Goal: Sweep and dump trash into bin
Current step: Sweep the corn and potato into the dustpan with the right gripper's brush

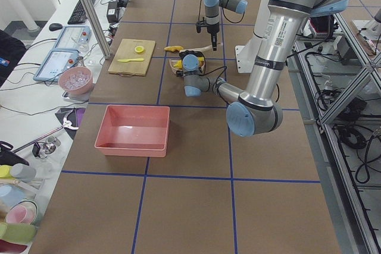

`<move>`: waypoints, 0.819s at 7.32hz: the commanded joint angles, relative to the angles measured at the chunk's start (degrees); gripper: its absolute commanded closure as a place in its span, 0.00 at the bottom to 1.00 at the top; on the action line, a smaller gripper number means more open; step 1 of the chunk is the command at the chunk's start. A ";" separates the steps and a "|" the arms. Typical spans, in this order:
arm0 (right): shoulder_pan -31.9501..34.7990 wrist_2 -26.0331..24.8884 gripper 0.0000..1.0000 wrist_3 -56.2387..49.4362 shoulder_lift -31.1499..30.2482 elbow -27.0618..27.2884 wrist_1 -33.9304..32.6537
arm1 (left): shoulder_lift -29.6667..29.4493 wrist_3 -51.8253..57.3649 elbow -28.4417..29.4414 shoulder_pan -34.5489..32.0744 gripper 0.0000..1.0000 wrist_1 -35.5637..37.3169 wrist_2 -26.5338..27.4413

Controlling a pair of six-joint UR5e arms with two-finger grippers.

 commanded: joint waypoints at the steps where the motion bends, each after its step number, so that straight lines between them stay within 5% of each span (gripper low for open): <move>1: 3.91 4.20 1.00 -0.74 1.26 0.28 -2.54 | 0.09 0.00 0.04 0.00 0.03 0.00 0.07; 4: 9.91 7.40 1.00 -10.92 0.65 4.92 -13.06 | 0.09 0.00 -0.05 0.00 0.03 0.00 0.07; 6: 12.81 6.87 1.00 -16.97 -4.25 6.60 -13.53 | 0.09 -0.09 0.03 0.09 0.03 0.00 0.33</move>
